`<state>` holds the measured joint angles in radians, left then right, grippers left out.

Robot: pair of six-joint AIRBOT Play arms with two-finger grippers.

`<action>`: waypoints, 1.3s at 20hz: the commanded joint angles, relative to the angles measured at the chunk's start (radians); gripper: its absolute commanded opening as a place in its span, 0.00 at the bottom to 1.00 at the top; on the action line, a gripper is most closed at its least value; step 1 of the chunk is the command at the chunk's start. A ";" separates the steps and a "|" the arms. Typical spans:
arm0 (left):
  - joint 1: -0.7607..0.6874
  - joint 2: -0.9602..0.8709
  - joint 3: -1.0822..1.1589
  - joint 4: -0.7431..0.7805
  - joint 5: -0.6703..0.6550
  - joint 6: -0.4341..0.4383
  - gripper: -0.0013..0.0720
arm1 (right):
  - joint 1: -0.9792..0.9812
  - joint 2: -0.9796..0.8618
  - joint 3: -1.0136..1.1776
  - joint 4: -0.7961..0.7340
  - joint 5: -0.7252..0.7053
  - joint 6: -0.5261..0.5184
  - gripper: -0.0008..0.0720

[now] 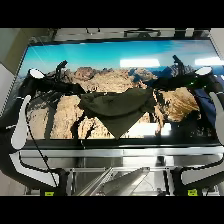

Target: Fold the shirts.

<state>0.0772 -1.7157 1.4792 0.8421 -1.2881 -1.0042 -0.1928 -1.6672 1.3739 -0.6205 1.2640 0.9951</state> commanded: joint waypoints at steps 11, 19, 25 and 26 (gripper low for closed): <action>-0.030 -0.112 -0.030 -0.165 -0.022 0.043 0.98 | 0.224 0.292 -0.719 0.022 -0.206 0.110 0.59; -0.045 -0.112 0.027 -0.160 -0.125 0.043 0.97 | 0.587 0.228 -0.723 0.156 -0.610 0.340 0.61; -0.067 -0.112 0.027 -0.153 -0.135 0.043 0.82 | 0.648 0.158 -0.705 0.413 -0.613 0.126 0.12; -0.074 -0.112 0.027 -0.151 -0.144 0.051 0.59 | 0.649 0.159 -0.705 0.412 -0.612 0.126 0.07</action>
<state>0.0177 -1.8267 1.5055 0.6876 -1.4143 -0.9604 0.4324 -1.4925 0.6655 -0.3054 0.6701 1.1831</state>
